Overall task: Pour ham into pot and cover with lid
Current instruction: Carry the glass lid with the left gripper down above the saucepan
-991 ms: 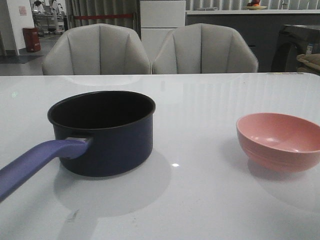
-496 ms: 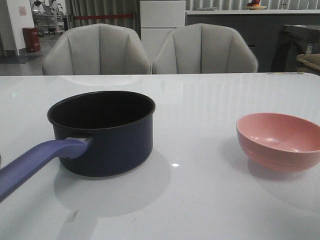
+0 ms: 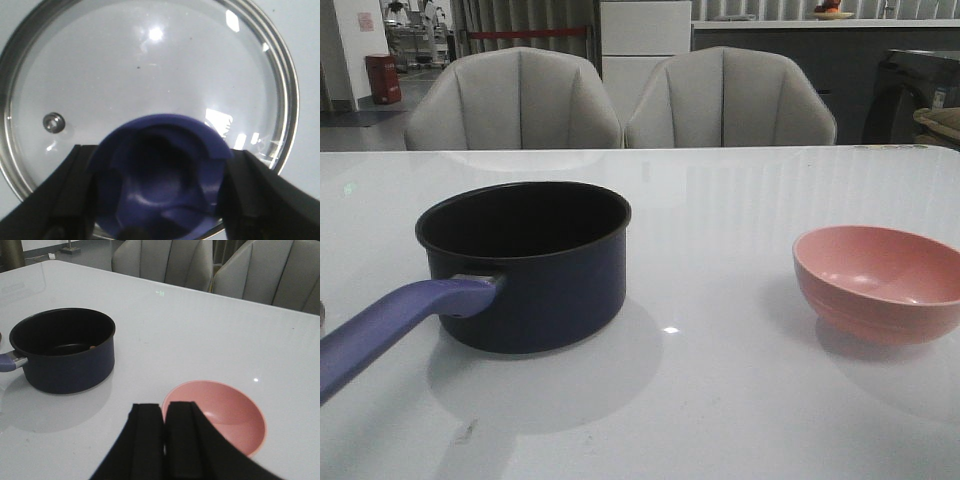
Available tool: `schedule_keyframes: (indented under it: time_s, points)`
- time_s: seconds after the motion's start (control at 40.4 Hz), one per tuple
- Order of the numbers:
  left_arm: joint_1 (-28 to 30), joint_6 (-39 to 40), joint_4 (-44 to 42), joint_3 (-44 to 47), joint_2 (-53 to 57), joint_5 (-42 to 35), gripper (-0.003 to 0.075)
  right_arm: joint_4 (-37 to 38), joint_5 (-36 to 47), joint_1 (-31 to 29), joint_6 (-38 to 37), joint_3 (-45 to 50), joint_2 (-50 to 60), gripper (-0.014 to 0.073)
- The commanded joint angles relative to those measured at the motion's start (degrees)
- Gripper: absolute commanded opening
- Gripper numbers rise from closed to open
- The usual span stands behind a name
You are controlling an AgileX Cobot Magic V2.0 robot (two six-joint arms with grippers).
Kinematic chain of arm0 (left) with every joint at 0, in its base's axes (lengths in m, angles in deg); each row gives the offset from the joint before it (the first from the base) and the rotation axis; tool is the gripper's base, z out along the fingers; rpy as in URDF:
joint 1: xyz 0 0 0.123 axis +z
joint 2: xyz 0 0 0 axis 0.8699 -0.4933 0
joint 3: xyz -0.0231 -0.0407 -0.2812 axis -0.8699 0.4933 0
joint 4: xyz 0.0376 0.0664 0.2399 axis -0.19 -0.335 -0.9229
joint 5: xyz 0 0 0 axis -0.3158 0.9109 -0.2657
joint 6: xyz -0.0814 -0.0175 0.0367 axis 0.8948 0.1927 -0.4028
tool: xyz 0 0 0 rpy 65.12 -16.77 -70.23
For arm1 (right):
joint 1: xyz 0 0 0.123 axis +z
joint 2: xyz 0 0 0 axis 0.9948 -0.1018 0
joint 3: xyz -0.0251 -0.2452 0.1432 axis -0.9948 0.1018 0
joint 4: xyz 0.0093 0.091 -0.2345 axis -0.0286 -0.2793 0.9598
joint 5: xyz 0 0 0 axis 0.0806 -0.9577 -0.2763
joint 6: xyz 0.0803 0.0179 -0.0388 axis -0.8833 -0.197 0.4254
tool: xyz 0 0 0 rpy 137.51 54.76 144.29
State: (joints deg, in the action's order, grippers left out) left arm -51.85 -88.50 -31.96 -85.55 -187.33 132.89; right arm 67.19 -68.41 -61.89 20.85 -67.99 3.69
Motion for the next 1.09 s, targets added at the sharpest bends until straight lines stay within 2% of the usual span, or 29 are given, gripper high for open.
schedule_keyframes:
  time_s: [0.0, 0.644, 0.843, 1.066]
  points:
    - [-0.3, 0.0, 1.5, -3.0, 1.8, 0.2, 0.0232, -0.1, 4.3, 0.0, 0.5, -1.7, -0.3, 0.015]
    - [-1.0, -1.2, 0.3, -13.7, 5.6, 7.9, 0.0228, -0.1, 4.3, 0.0, 0.5, -1.7, -0.3, 0.015]
    - [-8.3, -2.5, -4.7, -21.7, 5.8, 13.9, 0.0227, -0.1, 4.3, 0.0, 0.5, -1.7, -0.3, 0.015]
    - [-17.9, -2.5, -6.4, -28.0, 5.8, 14.6, 0.0227, -0.1, 4.3, 0.0, 0.5, -1.7, -0.3, 0.015]
